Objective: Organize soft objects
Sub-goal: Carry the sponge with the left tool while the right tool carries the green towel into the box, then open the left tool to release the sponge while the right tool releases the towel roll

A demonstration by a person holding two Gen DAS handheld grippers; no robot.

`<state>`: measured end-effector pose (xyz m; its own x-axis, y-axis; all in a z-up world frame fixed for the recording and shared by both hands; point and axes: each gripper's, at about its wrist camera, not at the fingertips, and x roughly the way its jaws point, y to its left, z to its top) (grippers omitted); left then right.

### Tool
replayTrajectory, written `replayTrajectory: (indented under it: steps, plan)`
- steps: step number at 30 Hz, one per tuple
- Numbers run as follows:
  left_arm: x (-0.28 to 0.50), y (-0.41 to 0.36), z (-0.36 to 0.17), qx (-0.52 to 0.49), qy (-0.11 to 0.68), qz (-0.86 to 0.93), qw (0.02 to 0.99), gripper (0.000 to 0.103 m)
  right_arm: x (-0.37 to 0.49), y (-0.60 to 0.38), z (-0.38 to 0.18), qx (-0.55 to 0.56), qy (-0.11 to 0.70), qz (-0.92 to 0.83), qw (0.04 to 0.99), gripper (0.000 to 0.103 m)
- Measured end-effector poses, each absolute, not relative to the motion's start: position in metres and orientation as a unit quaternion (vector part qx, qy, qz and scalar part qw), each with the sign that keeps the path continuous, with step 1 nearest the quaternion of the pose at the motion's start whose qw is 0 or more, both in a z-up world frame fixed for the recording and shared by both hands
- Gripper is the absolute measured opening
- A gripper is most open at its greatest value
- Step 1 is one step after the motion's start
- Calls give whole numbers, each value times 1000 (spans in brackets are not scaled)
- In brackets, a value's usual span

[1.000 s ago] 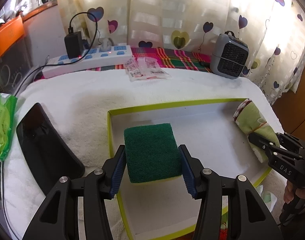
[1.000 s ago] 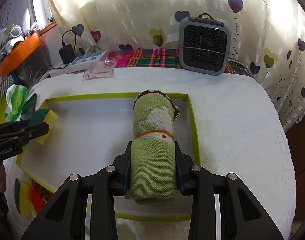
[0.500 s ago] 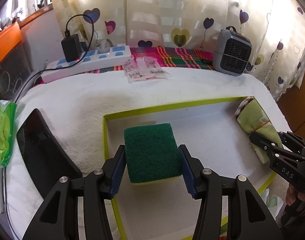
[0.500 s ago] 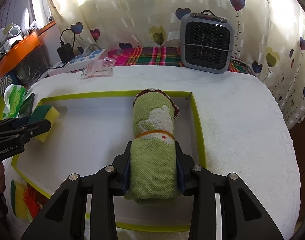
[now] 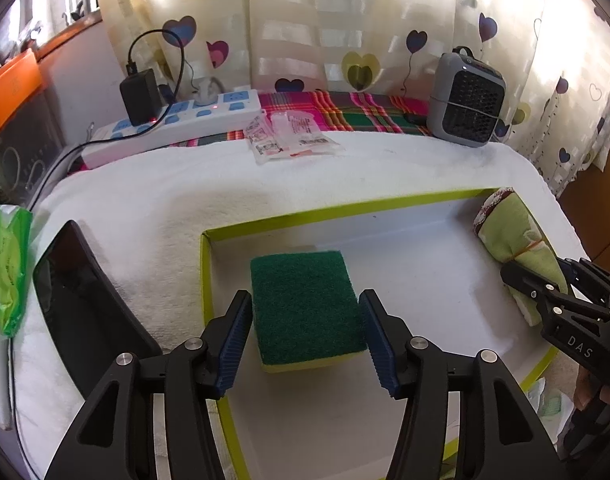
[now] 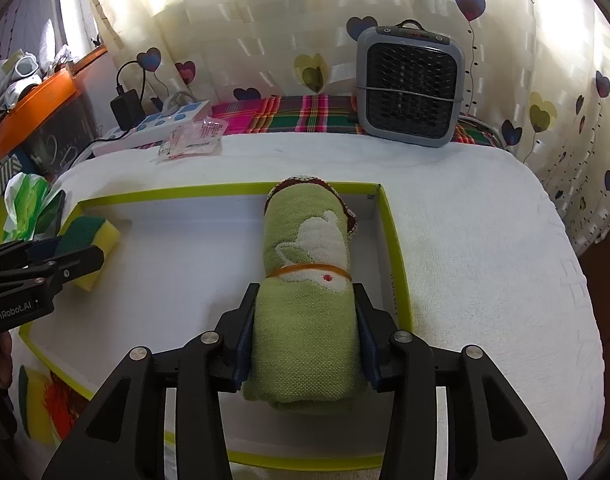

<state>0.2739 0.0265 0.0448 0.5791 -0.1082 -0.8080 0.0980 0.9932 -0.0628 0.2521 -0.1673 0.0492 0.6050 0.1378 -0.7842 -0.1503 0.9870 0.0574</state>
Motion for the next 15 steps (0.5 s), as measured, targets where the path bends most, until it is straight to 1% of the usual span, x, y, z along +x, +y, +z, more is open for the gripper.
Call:
replayTrajectory:
  steps: [4, 6, 8, 11, 15]
  plan:
    - [273, 26, 45, -8, 452, -59, 890, 57, 252, -168, 50, -2, 433, 81, 898, 48]
    - [272, 25, 46, -6, 450, -60, 891, 58, 251, -169, 52, 0, 430, 82, 899, 54]
    - [271, 26, 47, -8, 448, -60, 892, 60, 250, -168, 53, 0, 428, 81, 900, 56]
    - [270, 27, 48, -11, 447, -60, 893, 60, 249, -167, 54, 0, 424, 82, 902, 57]
    - [267, 30, 52, -13, 444, -52, 895, 63, 248, -167, 56, 0, 421, 82, 903, 57]
